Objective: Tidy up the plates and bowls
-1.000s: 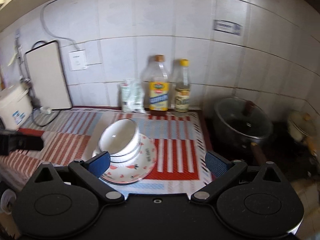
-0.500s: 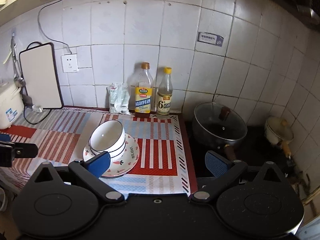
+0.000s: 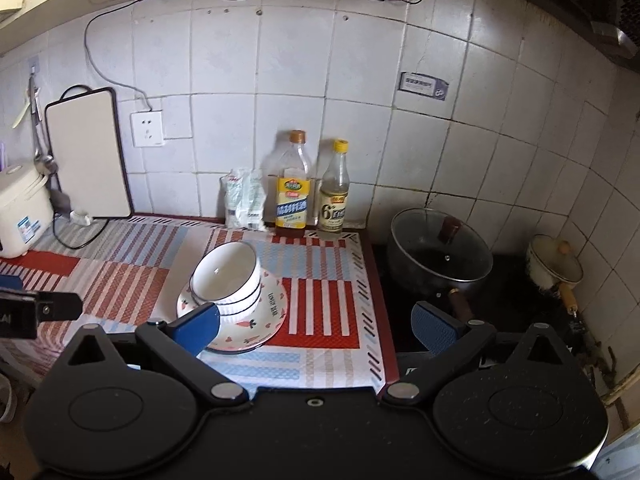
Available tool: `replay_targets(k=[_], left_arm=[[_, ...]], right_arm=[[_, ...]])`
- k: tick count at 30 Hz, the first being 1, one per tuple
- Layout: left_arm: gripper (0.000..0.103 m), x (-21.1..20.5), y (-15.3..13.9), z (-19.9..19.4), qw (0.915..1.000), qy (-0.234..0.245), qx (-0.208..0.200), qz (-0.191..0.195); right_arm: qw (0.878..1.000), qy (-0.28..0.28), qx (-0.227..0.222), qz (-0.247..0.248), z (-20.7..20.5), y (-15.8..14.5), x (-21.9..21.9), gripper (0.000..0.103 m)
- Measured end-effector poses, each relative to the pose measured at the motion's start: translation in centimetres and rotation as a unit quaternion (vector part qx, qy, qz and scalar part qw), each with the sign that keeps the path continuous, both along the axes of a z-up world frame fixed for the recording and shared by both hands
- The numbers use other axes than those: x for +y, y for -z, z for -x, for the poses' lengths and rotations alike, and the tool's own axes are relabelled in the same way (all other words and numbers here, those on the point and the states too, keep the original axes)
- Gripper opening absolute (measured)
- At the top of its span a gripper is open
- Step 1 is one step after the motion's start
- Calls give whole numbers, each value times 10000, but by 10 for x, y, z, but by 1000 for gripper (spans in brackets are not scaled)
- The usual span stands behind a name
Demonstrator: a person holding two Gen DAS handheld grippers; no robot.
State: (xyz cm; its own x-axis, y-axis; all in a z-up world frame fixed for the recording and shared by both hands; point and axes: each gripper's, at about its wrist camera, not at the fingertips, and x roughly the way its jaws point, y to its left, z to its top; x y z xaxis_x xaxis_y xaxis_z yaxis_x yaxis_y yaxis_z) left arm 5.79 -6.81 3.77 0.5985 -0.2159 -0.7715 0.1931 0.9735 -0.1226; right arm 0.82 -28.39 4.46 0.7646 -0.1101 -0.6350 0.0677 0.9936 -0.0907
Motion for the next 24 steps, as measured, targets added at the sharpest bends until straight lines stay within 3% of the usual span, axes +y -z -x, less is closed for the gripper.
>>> replay_targets(k=[9,16,24], left_arm=[[97,2,1,5,10000,-8,19,-4],[97,-1,-2,12,9998,73,-196,42],[97,-7,-10,22,9984,73,-506,-240]], right_arm=[[9998,-187,-5,-79,10,1,11,103],[9996,-103,-67,-248,12,2,7,103],[9997,-2,-125,-206,17,2,7,103]])
